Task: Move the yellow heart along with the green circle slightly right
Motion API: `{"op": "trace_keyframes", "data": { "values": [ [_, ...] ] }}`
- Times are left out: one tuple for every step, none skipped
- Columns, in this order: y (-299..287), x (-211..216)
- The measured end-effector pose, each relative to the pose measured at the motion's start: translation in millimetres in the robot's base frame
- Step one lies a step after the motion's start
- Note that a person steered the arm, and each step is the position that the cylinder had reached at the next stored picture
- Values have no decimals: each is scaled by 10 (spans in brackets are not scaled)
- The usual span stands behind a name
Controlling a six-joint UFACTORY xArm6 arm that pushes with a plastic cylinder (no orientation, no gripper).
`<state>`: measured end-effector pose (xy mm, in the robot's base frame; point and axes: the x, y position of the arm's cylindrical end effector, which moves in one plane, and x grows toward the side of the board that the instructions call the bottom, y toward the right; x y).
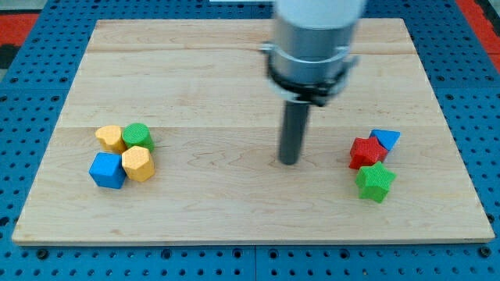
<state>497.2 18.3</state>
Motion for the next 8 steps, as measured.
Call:
{"op": "trace_keyframes", "data": {
  "values": [
    [-837, -115],
    [-994, -817],
    [-1492, -1243],
    [-2572, -1244],
    [-3053, -757],
    [-3128, -307],
    [-2939, -283],
    [-2617, -286]
  ]
}}
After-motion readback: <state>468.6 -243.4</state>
